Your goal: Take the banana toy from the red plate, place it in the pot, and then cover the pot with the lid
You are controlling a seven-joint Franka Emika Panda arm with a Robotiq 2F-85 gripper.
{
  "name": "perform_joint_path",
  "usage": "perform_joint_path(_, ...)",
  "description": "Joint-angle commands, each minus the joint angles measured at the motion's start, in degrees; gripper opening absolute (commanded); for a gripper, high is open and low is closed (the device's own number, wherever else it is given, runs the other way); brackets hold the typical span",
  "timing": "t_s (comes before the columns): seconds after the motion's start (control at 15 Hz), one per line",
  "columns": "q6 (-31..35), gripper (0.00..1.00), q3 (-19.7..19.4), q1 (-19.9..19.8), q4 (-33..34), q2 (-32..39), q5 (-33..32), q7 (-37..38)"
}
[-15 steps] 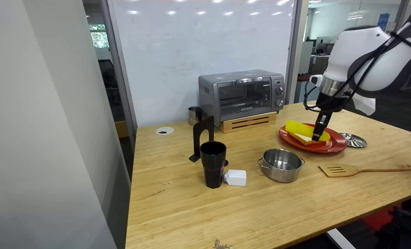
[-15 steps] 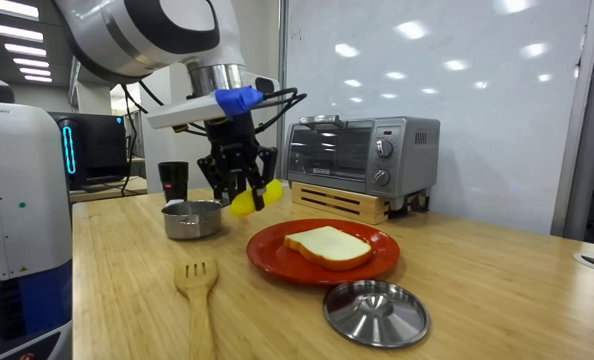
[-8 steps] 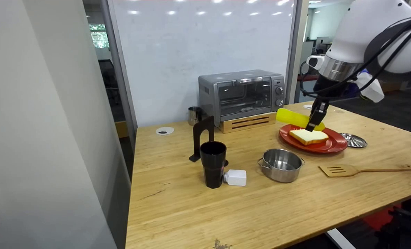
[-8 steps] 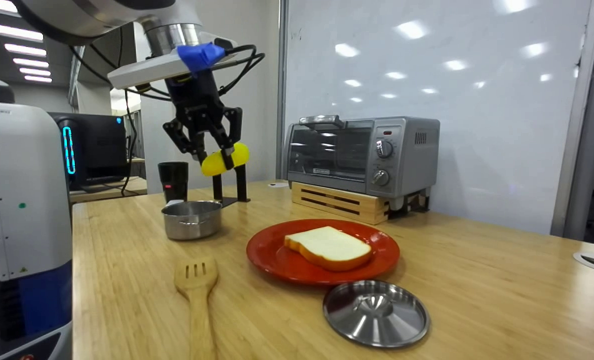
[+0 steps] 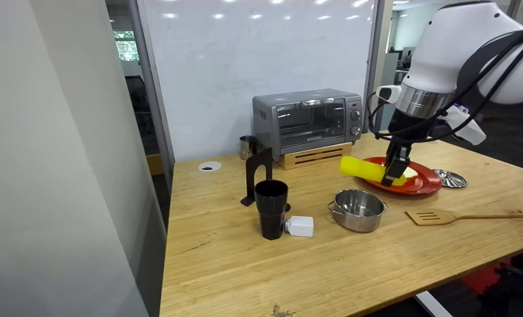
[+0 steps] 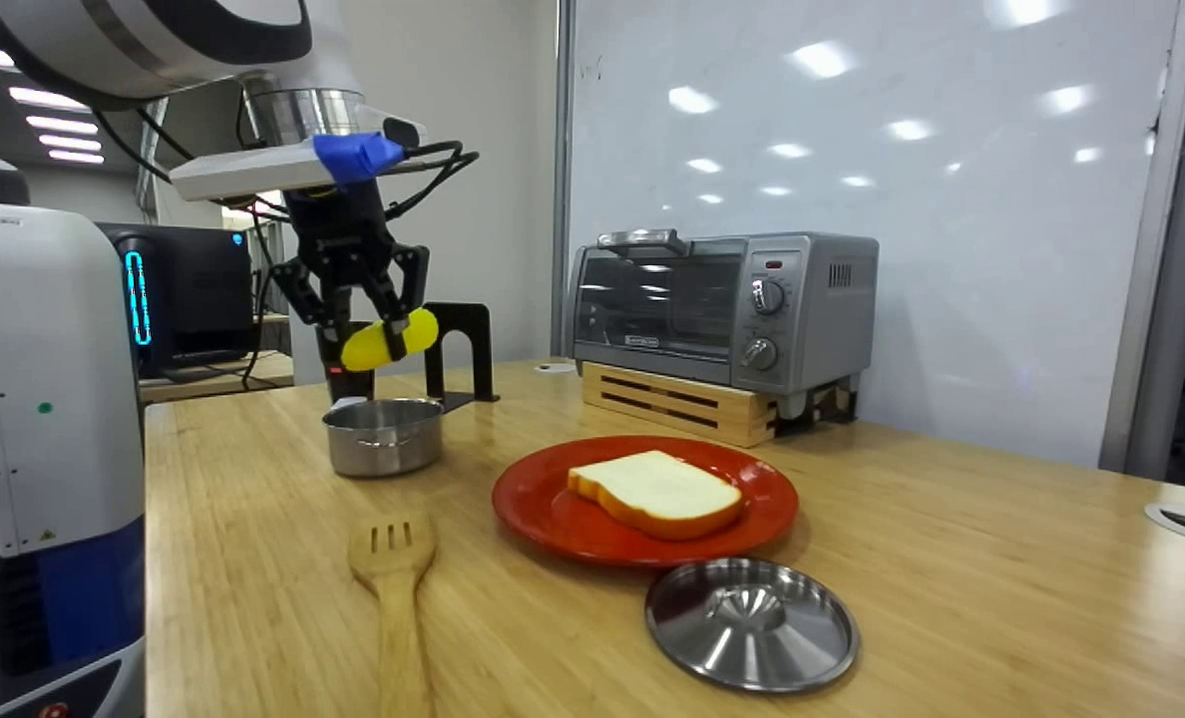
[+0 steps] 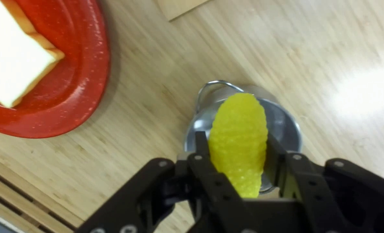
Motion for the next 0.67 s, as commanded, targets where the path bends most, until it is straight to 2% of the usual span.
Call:
perform_joint_path(0.0, -7.6, 0.18, -1.8, 3.9, 2.8, 1.1, 7.5, -7.5)
perform_joint_path(0.6, -33.1, 0.18, -2.2, 0.5, 14.7, 3.7, 4.3, -7.5)
